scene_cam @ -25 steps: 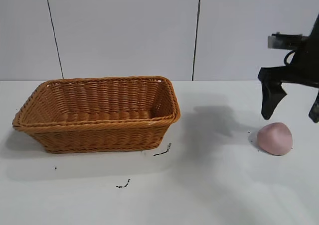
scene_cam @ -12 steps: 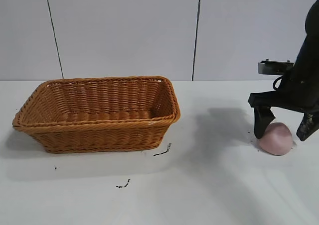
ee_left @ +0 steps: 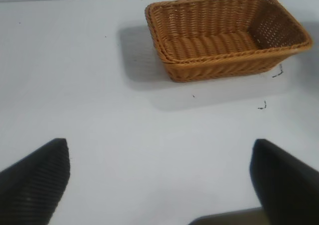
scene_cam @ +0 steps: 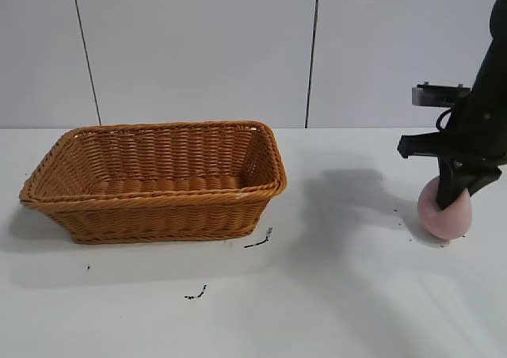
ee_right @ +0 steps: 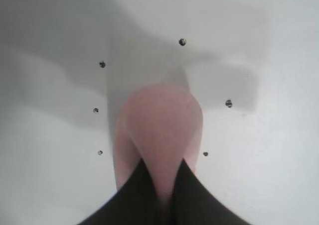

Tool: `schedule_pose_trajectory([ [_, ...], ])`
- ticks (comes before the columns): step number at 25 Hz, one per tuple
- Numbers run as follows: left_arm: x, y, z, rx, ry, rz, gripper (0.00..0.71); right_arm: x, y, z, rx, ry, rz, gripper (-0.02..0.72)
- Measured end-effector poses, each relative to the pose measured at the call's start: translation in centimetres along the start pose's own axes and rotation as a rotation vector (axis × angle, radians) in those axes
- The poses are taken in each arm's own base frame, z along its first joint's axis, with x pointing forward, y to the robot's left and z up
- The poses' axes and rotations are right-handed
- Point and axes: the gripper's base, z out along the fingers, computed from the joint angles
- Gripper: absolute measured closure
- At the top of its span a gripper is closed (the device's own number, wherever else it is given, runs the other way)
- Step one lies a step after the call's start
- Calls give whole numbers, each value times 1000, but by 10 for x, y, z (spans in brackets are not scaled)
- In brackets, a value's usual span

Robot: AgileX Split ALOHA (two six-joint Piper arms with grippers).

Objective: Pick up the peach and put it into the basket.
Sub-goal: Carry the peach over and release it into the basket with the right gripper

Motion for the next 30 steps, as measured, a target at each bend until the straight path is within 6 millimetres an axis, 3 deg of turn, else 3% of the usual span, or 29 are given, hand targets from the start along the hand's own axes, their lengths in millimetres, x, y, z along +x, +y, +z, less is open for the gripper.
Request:
schedule_pose_trajectory([
  [3,0,0,0,0,0,0,16,-16,12,-30,-6,-51,-34,719],
  [7,0,0,0,0,0,0,16,-30,49,-53,-43,-141,-113,719],
  [13,0,0,0,0,0,0,16,-23,136,-70,-150,-225,-287,720],
  [18,0,0,0,0,0,0,16,-2,215,-64,-253,-266,-428,720],
  [21,0,0,0,0,0,0,16,11,255,-42,-297,-260,-495,720],
  [23,0,0,0,0,0,0,16,15,271,-19,-307,-250,-516,720],
  [30,0,0,0,0,0,0,16,23,290,88,-277,-183,-525,720],
])
